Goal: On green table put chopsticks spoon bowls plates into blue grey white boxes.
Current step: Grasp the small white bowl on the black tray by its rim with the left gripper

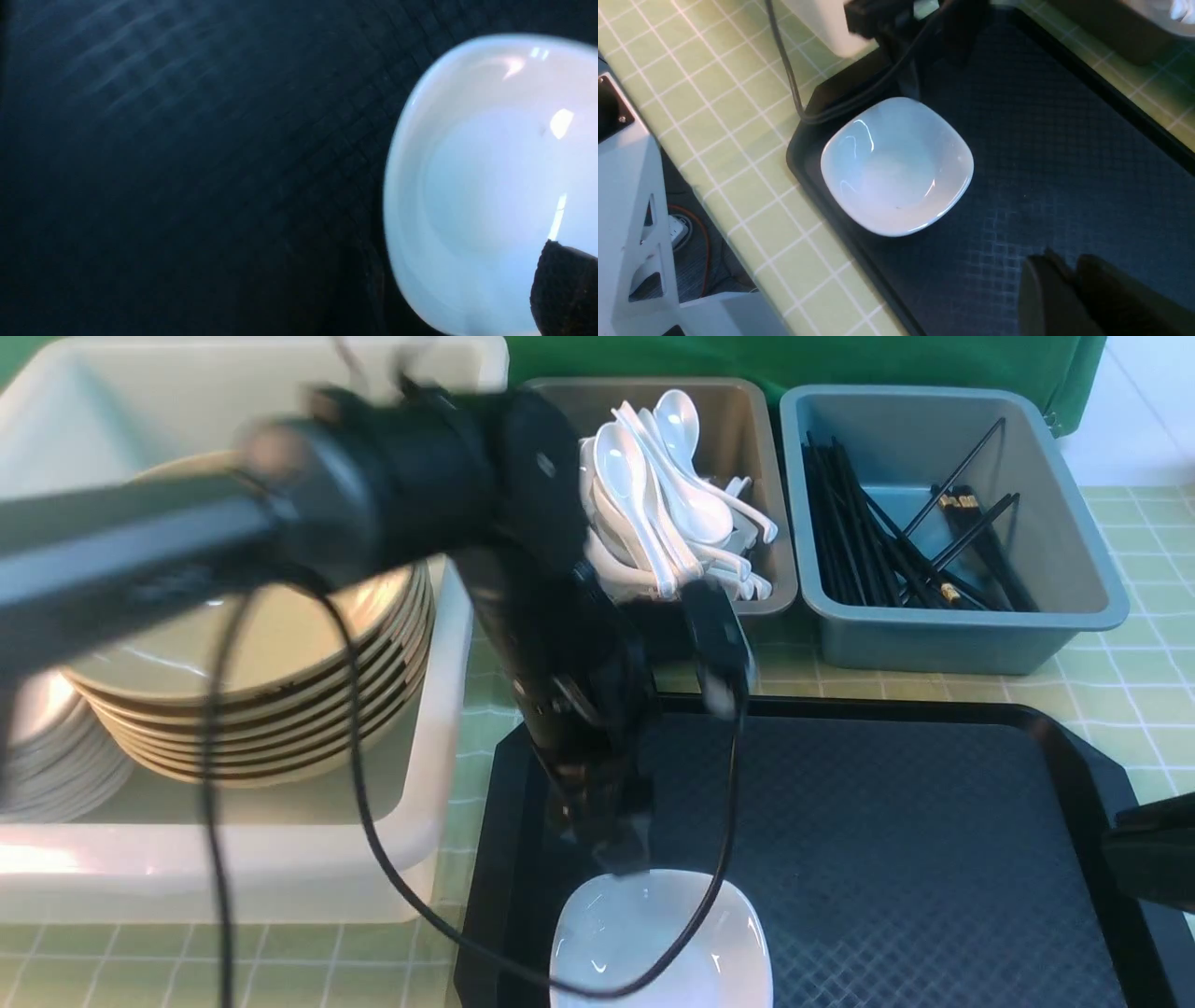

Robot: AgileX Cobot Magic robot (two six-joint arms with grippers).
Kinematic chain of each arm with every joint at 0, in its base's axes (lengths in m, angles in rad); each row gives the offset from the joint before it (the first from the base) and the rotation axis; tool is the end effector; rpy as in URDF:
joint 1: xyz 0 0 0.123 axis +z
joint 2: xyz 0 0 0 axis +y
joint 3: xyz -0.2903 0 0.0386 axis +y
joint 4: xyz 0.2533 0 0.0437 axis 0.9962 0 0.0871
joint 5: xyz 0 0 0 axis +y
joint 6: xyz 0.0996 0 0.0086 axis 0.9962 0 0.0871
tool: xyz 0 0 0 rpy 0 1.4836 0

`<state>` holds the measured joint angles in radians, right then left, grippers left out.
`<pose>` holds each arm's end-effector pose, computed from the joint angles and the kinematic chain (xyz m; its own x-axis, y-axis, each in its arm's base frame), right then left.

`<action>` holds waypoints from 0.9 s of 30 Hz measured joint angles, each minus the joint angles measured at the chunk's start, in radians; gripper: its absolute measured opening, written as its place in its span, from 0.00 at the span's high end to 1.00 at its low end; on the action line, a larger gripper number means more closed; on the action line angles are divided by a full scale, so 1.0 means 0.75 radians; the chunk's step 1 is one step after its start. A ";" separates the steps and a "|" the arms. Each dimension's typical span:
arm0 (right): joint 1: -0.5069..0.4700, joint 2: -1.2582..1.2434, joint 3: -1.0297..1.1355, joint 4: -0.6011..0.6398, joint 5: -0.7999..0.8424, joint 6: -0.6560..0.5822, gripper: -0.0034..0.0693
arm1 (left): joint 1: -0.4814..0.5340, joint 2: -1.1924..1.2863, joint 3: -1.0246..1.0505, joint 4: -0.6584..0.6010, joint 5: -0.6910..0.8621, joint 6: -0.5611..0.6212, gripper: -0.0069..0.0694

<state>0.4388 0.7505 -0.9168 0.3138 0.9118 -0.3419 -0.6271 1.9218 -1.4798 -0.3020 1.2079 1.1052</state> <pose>0.1115 0.0793 0.3767 -0.4448 -0.3643 -0.8182 -0.6616 0.7494 0.0260 0.2961 -0.2490 0.2175 0.0365 0.9686 -0.2461 0.9888 -0.0707 -0.1314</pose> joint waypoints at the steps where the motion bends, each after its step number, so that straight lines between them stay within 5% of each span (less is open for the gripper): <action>1: 0.000 0.000 0.000 0.000 0.000 0.000 0.83 | -0.008 0.032 0.000 0.000 -0.007 0.051 0.35; 13: 0.000 0.000 0.000 -0.006 0.008 -0.033 0.82 | -0.019 0.181 -0.009 -0.010 -0.146 0.138 0.36; 17: 0.000 0.000 0.000 -0.009 0.008 -0.040 0.81 | -0.019 0.197 -0.009 -0.020 -0.115 0.139 0.46; 23: 0.000 0.000 0.000 -0.010 -0.021 -0.040 0.81 | -0.019 0.204 -0.013 -0.042 -0.008 0.088 0.81; 27: 0.000 0.000 0.000 -0.010 -0.048 -0.041 0.80 | -0.019 0.201 -0.052 -0.051 0.035 0.013 0.87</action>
<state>0.4388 0.7505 -0.9168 0.3059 0.8758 -0.3724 -0.6415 2.0722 -1.5188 -0.3402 1.2345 1.1152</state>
